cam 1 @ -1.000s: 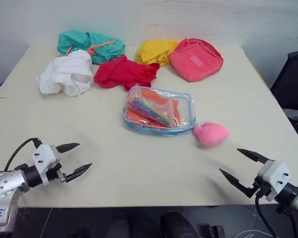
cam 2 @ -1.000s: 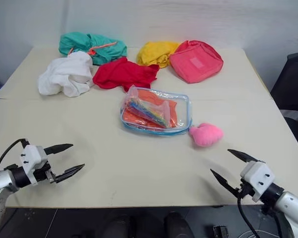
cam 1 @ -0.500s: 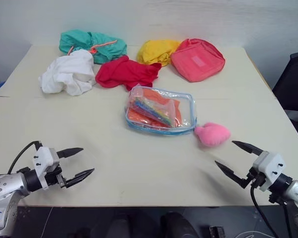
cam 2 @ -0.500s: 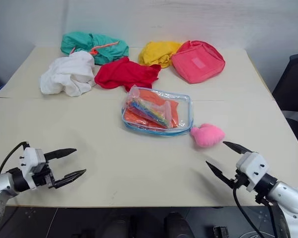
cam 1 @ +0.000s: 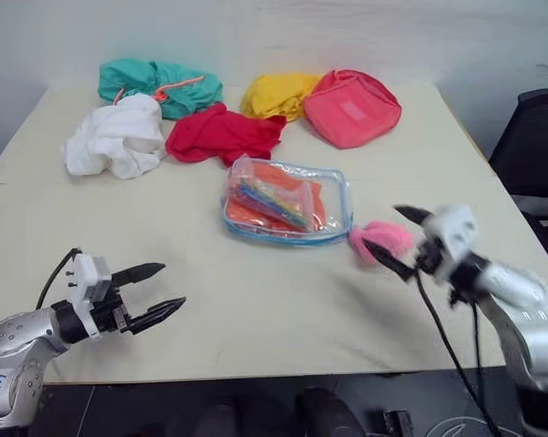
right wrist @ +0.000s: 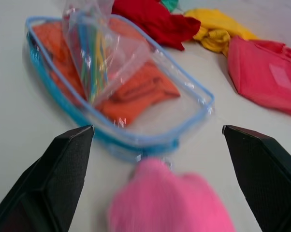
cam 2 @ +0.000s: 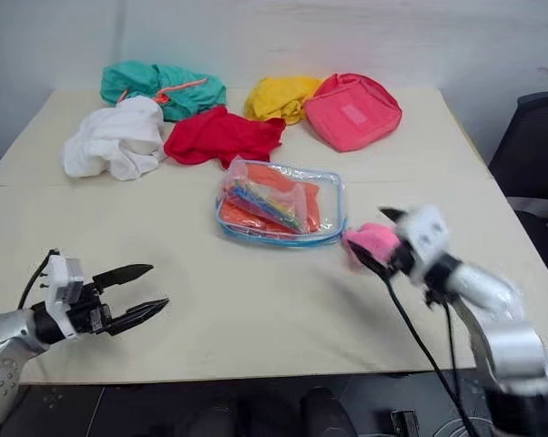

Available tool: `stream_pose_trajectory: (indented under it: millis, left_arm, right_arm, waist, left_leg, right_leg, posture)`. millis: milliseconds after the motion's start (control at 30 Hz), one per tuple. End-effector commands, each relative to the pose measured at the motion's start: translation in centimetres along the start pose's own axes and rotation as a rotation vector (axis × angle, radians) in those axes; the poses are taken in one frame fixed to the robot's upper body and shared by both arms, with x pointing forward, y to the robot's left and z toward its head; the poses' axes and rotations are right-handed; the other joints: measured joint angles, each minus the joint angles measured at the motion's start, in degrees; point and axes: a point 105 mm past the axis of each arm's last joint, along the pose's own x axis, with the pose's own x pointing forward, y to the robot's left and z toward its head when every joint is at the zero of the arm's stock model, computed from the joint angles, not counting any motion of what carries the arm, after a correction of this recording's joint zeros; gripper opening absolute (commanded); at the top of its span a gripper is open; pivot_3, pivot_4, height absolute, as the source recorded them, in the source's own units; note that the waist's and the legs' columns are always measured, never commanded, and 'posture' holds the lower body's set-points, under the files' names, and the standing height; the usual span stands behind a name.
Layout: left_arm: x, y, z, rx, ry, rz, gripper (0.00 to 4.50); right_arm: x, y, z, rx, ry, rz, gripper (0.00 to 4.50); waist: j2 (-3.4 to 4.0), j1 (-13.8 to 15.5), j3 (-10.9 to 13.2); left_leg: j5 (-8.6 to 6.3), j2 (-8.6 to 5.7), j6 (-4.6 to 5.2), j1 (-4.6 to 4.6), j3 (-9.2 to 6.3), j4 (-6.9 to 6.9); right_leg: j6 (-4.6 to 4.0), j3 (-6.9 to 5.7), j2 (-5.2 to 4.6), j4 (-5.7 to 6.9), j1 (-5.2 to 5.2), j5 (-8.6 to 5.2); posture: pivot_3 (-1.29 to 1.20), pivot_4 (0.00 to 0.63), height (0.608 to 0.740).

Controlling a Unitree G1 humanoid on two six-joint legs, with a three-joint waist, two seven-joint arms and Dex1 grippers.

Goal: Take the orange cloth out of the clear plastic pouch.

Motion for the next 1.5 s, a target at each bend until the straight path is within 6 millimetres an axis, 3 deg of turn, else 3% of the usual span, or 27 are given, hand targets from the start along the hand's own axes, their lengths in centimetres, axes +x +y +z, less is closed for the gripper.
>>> stream_pose_trajectory:
  millis: [33, 167, 300, 400, 500, 633, 700, 767, 867, 933, 1067, 1167, 1300, 1400, 1500]
  left_arm:
    - [1.0, -0.1, 1.4, 0.036, -0.053, -0.015, 4.5]
    - [2.0, -0.4, 2.1, 0.047, -0.083, -0.024, 4.5]
    - [2.6, -0.6, 1.8, 0.039, -0.086, -0.032, 4.5]
    - [3.0, -0.6, 1.7, 0.035, -0.092, -0.031, 4.5]
    - [3.9, -0.5, 1.7, 0.033, -0.103, -0.046, 4.5]
    - [4.7, -0.1, 1.8, 0.031, -0.115, -0.052, 4.5]
    - [5.0, 0.1, 1.8, 0.029, -0.121, -0.052, 4.5]
    - [5.5, 0.3, 1.8, 0.027, -0.127, -0.062, 4.5]
    - [6.1, 0.5, 1.7, 0.021, -0.136, -0.078, 4.5]
    - [6.5, 0.5, 1.6, 0.018, -0.14, -0.09, 4.5]
    - [7.4, 0.3, 1.2, 0.008, -0.149, -0.124, 4.5]
    - [8.1, 0.2, 1.1, 0.007, -0.157, -0.147, 4.5]
    - [8.8, 0.3, 1.2, 0.016, -0.166, -0.169, 4.5]
    - [9.1, 0.6, 1.4, 0.034, -0.171, -0.172, 4.5]
    - [8.8, 0.9, 1.5, 0.049, -0.163, -0.165, 4.5]
  right_arm:
    - [3.5, 0.7, 0.7, 0.06, 0.065, 0.081, 4.45]
    - [7.9, 1.9, 2.6, 0.056, 0.107, 0.2, 4.45]
    - [10.7, 3.3, 1.9, 0.058, 0.213, 0.296, 4.45]
    - [12.3, 3.6, 1.8, 0.054, 0.213, 0.309, 3.86]
    - [13.4, 3.5, 0.9, 0.035, 0.228, 0.324, 2.88]
    - [12.0, 0.9, 1.5, 0.028, 0.152, 0.263, 1.48]
    - [10.5, -0.7, 1.7, 0.034, 0.122, 0.221, 0.77]
    - [7.2, -2.3, 2.6, 0.024, 0.033, 0.198, 0.17]
    - [1.1, -4.2, 4.4, 0.039, -0.089, 0.138, 0.04]
    - [-2.9, -6.1, 4.3, 0.075, -0.058, 0.007, 0.04]
    - [-12.2, -9.3, 1.9, 0.082, 0.146, -0.278, 0.04]
    - [-18.4, -10.7, -2.6, 0.106, 0.39, -0.468, 0.04]
    - [-21.5, -10.8, -7.2, 0.18, 0.507, -0.567, 0.04]
    - [-22.8, -10.7, -10.9, 0.195, 0.569, -0.599, 0.64]
    - [-22.9, -10.9, -11.0, 0.231, 0.483, -0.609, 1.59]
  waist:
    - [0.0, -0.06, 0.0]
    - [-0.02, -0.36, -0.01]
    - [-0.05, -0.65, -0.03]
    - [-0.05, -0.88, -0.03]
    - [-0.05, -1.16, -0.03]
    - [-0.04, -1.11, -0.03]
    - [-0.04, -0.76, -0.03]
    - [-0.04, -0.01, -0.02]
    - [0.02, 0.85, 0.01]
    - [0.03, 1.23, 0.02]
    - [0.08, 2.27, -0.01]
    - [0.04, 2.99, -0.03]
    - [0.09, 2.44, -0.07]
    - [0.09, 2.0, -0.07]
    - [0.19, 1.72, -0.08]
  left_leg:
    - [0.03, 0.0, -0.05, -0.04, -0.01, 0.01]
    - [0.02, -0.03, -0.05, -0.49, 0.01, 0.18]
    - [0.03, -0.06, -0.05, -1.09, 0.01, 0.44]
    - [0.02, -0.08, -0.04, -1.11, 0.0, 0.52]
    - [0.02, -0.12, -0.04, -1.12, 0.01, 0.55]
    - [0.02, -0.13, -0.04, -1.13, 0.0, 0.69]
    - [0.02, -0.12, -0.03, -1.17, -0.03, 0.71]
    - [-0.01, -0.13, 0.02, -1.19, -0.05, 0.76]
    - [-0.09, -0.16, 0.14, -1.49, -0.17, 1.0]
    - [-0.1, -0.17, 0.17, -1.86, -0.17, 1.16]
    - [-0.1, -0.16, 0.19, -1.89, -0.14, 1.2]
    - [-0.07, -0.21, 0.24, -1.84, -0.06, 1.2]
    - [-0.05, -0.31, 0.27, -1.65, 0.16, 1.21]
    - [-0.04, -0.27, 0.26, -1.31, 0.22, 1.13]
    - [-0.05, -0.27, 0.27, -0.9, 0.22, 0.94]
  right_leg:
    - [0.0, -0.06, -0.02, 0.06, -0.06, 0.0]
    - [0.0, -0.33, -0.19, 0.6, -0.69, 0.0]
    - [0.0, -0.6, -0.35, 1.52, -1.64, 0.01]
    - [0.01, -0.79, -0.45, 1.79, -1.78, 0.01]
    - [0.01, -1.02, -0.54, 1.76, -1.75, 0.01]
    - [0.01, -2.08, -0.91, 1.78, -1.74, 0.01]
    - [0.01, -2.22, -0.94, 1.8, -1.74, 0.01]
    - [0.01, -2.26, -0.96, 1.79, -1.72, 0.01]
    - [0.01, -2.31, -0.99, 1.76, -1.76, 0.01]
    - [0.01, -2.34, -0.97, 1.61, -1.9, 0.01]
    - [0.01, -2.32, -0.94, 1.05, -1.62, 0.01]
    - [0.0, -2.21, -0.91, 0.88, -1.49, 0.01]
    - [0.01, -1.97, -0.9, 0.74, -1.45, 0.01]
    - [0.01, -1.89, -0.83, 0.79, -1.26, 0.01]
    - [0.01, -1.9, -0.84, 0.47, -0.78, 0.01]
  posture:
    - [0.0, 0.15, 0.74]
    - [0.0, 0.15, 0.74]
    - [0.0, 0.15, 0.74]
    - [0.0, 0.15, 0.74]
    - [0.0, 0.15, 0.74]
    - [0.0, 0.15, 0.74]
    - [0.0, 0.15, 0.74]
    - [0.0, 0.15, 0.74]
    - [0.0, 0.15, 0.74]
    - [0.0, 0.15, 0.74]
    - [0.0, 0.15, 0.74]
    - [0.0, 0.15, 0.74]
    - [0.0, 0.15, 0.74]
    - [0.0, 0.15, 0.74]
    - [0.0, 0.15, 0.74]
